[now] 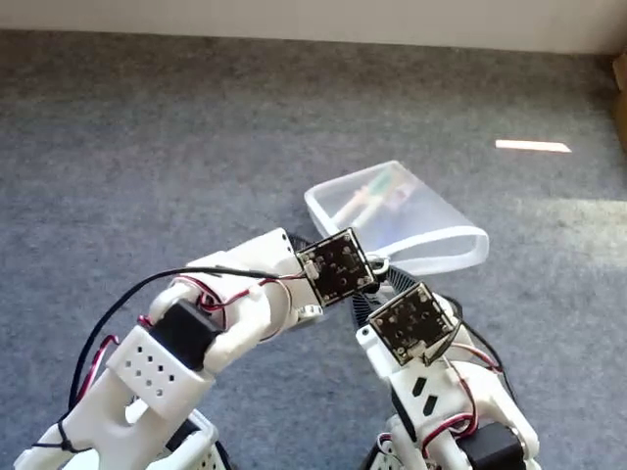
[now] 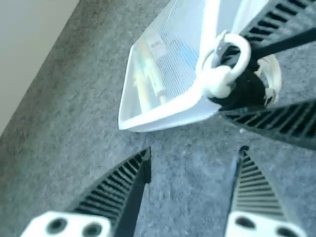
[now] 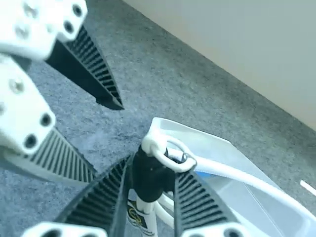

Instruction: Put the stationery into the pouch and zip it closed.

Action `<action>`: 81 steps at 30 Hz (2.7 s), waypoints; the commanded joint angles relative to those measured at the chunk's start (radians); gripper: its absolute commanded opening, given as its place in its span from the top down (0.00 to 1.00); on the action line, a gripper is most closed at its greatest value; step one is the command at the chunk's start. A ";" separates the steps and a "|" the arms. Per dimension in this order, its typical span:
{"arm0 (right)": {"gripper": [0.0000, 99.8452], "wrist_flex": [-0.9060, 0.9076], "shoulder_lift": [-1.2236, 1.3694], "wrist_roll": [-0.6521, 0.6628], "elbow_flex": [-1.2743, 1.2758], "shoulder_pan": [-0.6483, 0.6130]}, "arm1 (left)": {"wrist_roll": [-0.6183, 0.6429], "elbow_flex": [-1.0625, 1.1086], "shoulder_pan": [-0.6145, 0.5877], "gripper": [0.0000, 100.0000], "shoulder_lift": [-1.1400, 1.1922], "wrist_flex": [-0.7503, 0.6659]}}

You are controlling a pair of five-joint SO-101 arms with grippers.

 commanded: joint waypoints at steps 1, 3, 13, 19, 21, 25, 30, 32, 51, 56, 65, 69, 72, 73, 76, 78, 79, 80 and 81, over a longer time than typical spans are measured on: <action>1.00 0.004 -0.015 0.009 -0.065 0.012 | -0.003 0.087 0.007 0.74 -0.016 -0.178; 1.00 0.004 -0.015 0.009 -0.065 0.012 | -0.003 0.127 0.007 0.74 -0.016 -0.239; 1.00 0.004 -0.015 0.009 -0.065 0.013 | 0.087 0.166 0.013 0.76 -0.016 -0.414; 1.00 0.015 -0.015 0.008 -0.071 0.013 | 0.086 0.168 0.051 0.76 -0.008 -0.450; 1.00 0.033 -0.015 0.008 -0.085 0.013 | 0.086 0.168 0.081 0.76 -0.008 -0.450; 1.00 0.062 -0.015 0.006 -0.128 0.013 | 0.086 0.168 0.127 0.76 -0.008 -0.450; 1.00 0.082 -0.015 0.006 -0.140 0.013 | 0.086 0.177 0.173 0.76 -0.007 -0.451; 1.00 0.082 -0.015 0.008 -0.140 0.013 | 0.087 0.214 0.197 0.77 -0.010 -0.480; 1.00 0.016 -0.013 0.003 -0.137 0.162 | 0.089 0.460 0.140 0.99 -0.018 -0.876; 1.00 -0.030 -0.013 -0.011 -0.133 0.219 | 0.089 0.460 0.090 0.99 -0.018 -0.875; 1.00 -0.186 -0.001 -0.143 -0.130 0.357 | 0.089 0.421 0.005 1.00 -0.018 -0.844; 1.00 -0.239 0.085 -0.199 -0.131 0.371 | 0.089 0.386 0.004 1.00 -0.018 -0.775; 1.00 -0.297 0.166 -0.262 -0.131 0.418 | 0.091 0.378 -0.019 1.00 -0.019 -0.763; 1.00 -0.323 0.191 -0.282 -0.131 0.438 | 0.091 0.378 -0.028 1.00 -0.030 -0.763; 1.00 -0.378 0.246 -0.327 -0.130 0.492 | 0.094 0.397 -0.051 1.00 -0.114 -0.744; 1.00 -0.406 0.271 -0.348 -0.130 0.509 | 0.114 0.412 -0.059 1.00 -0.197 -0.703; 1.00 -0.420 0.280 -0.359 -0.130 0.510 | 0.118 0.417 -0.059 1.00 -0.240 -0.674; 1.00 -0.430 0.285 -0.370 -0.130 0.510 | 0.118 0.424 -0.059 1.00 -0.283 -0.644; 1.00 -0.440 0.291 -0.381 -0.130 0.510 | 0.118 0.430 -0.059 1.00 -0.325 -0.617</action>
